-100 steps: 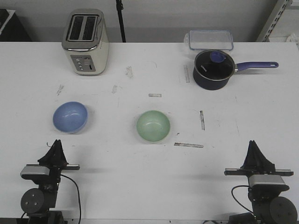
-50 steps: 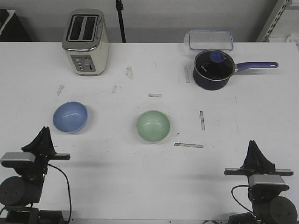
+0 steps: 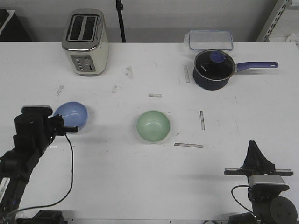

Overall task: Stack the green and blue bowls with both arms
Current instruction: 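Reach the left gripper to the light blue bowl and grasp its rim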

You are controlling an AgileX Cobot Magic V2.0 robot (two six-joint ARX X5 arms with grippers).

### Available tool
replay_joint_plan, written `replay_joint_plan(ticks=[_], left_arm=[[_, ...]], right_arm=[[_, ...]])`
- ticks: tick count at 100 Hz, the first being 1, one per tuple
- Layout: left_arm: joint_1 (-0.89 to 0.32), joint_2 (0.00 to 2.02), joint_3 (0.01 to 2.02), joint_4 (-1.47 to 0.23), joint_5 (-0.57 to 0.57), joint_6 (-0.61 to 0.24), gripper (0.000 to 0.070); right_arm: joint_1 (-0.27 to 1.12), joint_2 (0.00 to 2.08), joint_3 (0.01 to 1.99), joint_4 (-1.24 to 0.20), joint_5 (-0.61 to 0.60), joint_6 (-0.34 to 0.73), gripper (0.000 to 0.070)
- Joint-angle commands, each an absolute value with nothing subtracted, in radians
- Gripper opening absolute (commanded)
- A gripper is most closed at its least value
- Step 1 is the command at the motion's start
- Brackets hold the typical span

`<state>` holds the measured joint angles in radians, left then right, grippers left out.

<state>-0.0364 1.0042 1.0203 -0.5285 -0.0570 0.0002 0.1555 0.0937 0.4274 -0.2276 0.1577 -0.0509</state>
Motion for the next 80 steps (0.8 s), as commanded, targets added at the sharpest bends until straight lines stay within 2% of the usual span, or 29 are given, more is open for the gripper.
replay_joint_plan(ticks=[1, 10, 28, 40, 57, 77, 80], left_arm=[[-0.025, 1.082, 1.105, -0.598, -0.056, -0.017, 0.0002], [0.012, 1.187, 1.192, -0.679, -0.056, -0.031, 0.0002], [0.106, 1.357, 1.332, -0.845, -0.031, -0.199, 0.0002], [0.167, 1.435, 1.381, -0.901, 0.058, -0.195, 0.0002], [0.251, 1.497, 1.387, -0.896, 0.22, -0.196, 0.0002], [0.319, 1.516, 1.387, -0.886, 0.234, -0.2, 0.0006], [0.326, 1.516, 1.387, -0.886, 0.234, -0.204, 0.0023]], right_arm=[[0.157, 0.091, 0.432, -0.22, 0.158, -0.042, 0.001], [0.157, 0.091, 0.432, -0.22, 0.158, -0.042, 0.001], [0.157, 0.091, 0.432, -0.219, 0.158, -0.042, 0.001], [0.157, 0.091, 0.432, -0.22, 0.158, -0.042, 0.001], [0.157, 0.091, 0.432, -0.219, 0.158, -0.042, 0.001], [0.157, 0.091, 0.432, -0.219, 0.158, -0.042, 0.001], [0.157, 0.091, 0.432, -0.219, 0.158, -0.042, 0.001]])
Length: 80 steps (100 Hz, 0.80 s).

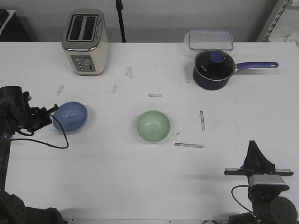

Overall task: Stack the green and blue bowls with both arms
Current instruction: 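Reach the left gripper to the light blue bowl and grasp its rim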

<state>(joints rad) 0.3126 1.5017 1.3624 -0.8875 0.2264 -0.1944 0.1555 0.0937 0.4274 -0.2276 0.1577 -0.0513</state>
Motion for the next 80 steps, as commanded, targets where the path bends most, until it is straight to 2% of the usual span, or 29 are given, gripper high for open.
replay_joint_plan(ticks=[1, 17, 26, 30, 80], left_arm=[[0.328, 1.516, 1.387, -0.885, 0.234, -0.204, 0.0035], [0.337, 1.518, 1.387, -0.877, 0.234, -0.204, 0.0338], [0.337, 1.525, 1.387, -0.858, 0.234, -0.204, 0.0458], [0.337, 1.529, 1.387, -0.849, 0.234, -0.204, 0.0486], [0.284, 1.663, 1.386, -0.805, 0.226, -0.204, 0.0487]], right_arm=[[0.157, 0.091, 0.432, -0.219, 0.158, -0.042, 0.001], [0.157, 0.091, 0.432, -0.219, 0.158, -0.042, 0.001], [0.157, 0.091, 0.432, -0.219, 0.158, -0.042, 0.001], [0.157, 0.091, 0.432, -0.22, 0.158, -0.042, 0.001], [0.157, 0.091, 0.432, -0.219, 0.158, -0.042, 0.001]])
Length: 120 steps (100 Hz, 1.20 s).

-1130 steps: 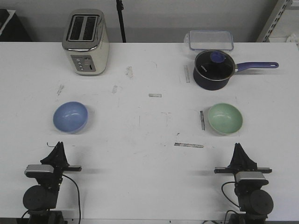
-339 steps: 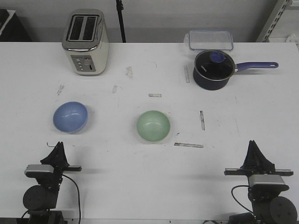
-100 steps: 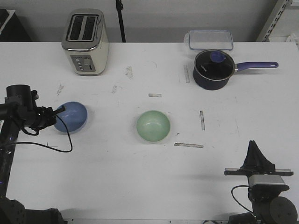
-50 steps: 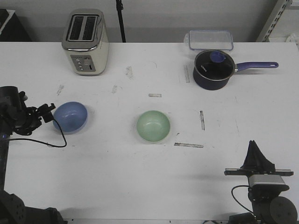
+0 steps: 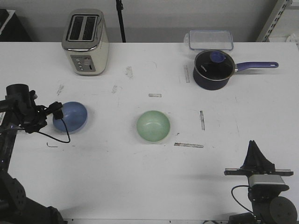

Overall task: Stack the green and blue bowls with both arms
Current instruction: 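Reach the left gripper to the light blue bowl and grasp its rim, then lift the blue bowl with the left gripper and lower it onto the green bowl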

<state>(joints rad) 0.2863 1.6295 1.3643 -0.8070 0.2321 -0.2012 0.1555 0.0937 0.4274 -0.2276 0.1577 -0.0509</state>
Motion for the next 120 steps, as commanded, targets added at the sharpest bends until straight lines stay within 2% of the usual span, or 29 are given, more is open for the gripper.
replay_joint_plan(ticks=[1, 14, 38, 42, 50, 54, 57, 66, 71, 90, 120], left_arm=[[0.282, 1.666, 1.386, -0.805, 0.224, -0.204, 0.0487], [0.268, 1.709, 1.386, -0.796, 0.176, -0.205, 0.0486], [0.259, 1.74, 1.386, -0.778, 0.176, -0.229, 0.0468], [0.259, 1.74, 1.386, -0.775, 0.176, -0.232, 0.0406], [0.259, 1.74, 1.386, -0.776, 0.176, -0.236, 0.0168], [0.259, 1.74, 1.386, -0.775, 0.176, -0.238, 0.0083], [0.259, 1.74, 1.386, -0.773, 0.176, -0.238, 0.0061], [0.256, 1.74, 1.386, -0.767, 0.176, -0.238, 0.0055], [0.253, 1.74, 1.386, -0.767, 0.176, -0.238, 0.0], [0.233, 1.727, 1.386, -0.772, 0.179, -0.243, 0.0001], [0.155, 1.654, 1.399, -0.794, 0.3, -0.286, 0.0001]], right_arm=[[0.157, 0.091, 0.432, -0.219, 0.158, -0.042, 0.001], [0.157, 0.091, 0.432, -0.218, 0.158, -0.042, 0.001], [0.157, 0.091, 0.432, -0.218, 0.158, -0.042, 0.001], [0.157, 0.091, 0.432, -0.218, 0.158, -0.042, 0.001], [0.157, 0.091, 0.432, -0.218, 0.158, -0.042, 0.001], [0.157, 0.091, 0.432, -0.218, 0.158, -0.042, 0.001], [0.157, 0.091, 0.432, -0.218, 0.158, -0.042, 0.001], [0.157, 0.091, 0.432, -0.218, 0.158, -0.042, 0.001], [0.157, 0.091, 0.432, -0.218, 0.158, -0.042, 0.001], [0.157, 0.091, 0.432, -0.218, 0.158, -0.042, 0.001], [0.157, 0.091, 0.432, -0.218, 0.158, -0.042, 0.001]])
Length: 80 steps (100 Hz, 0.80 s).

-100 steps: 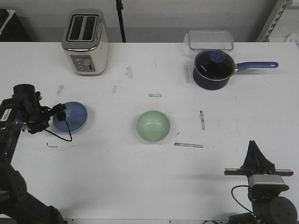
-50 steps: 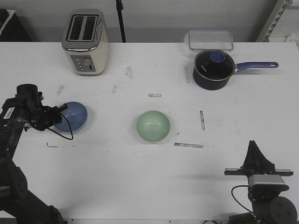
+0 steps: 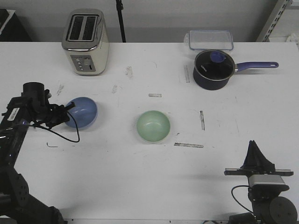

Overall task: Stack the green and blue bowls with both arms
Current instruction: 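Lift the blue bowl with the left gripper and lower it onto the green bowl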

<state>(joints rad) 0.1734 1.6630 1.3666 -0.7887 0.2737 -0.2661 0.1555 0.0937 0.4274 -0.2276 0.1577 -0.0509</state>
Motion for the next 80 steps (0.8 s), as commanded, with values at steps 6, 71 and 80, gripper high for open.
replay_joint_plan(ticks=[6, 71, 80], left_arm=[[0.125, 1.645, 1.412, -0.807, 0.3, -0.286, 0.0001], [-0.419, 1.665, 1.566, -0.666, 0.275, -0.49, 0.0001], [-0.473, 1.675, 1.573, -0.648, 0.23, -0.524, 0.0001]], right_arm=[[0.157, 0.091, 0.432, -0.218, 0.158, -0.042, 0.001], [0.157, 0.091, 0.432, -0.218, 0.158, -0.042, 0.001], [0.157, 0.091, 0.432, -0.218, 0.158, -0.042, 0.001]])
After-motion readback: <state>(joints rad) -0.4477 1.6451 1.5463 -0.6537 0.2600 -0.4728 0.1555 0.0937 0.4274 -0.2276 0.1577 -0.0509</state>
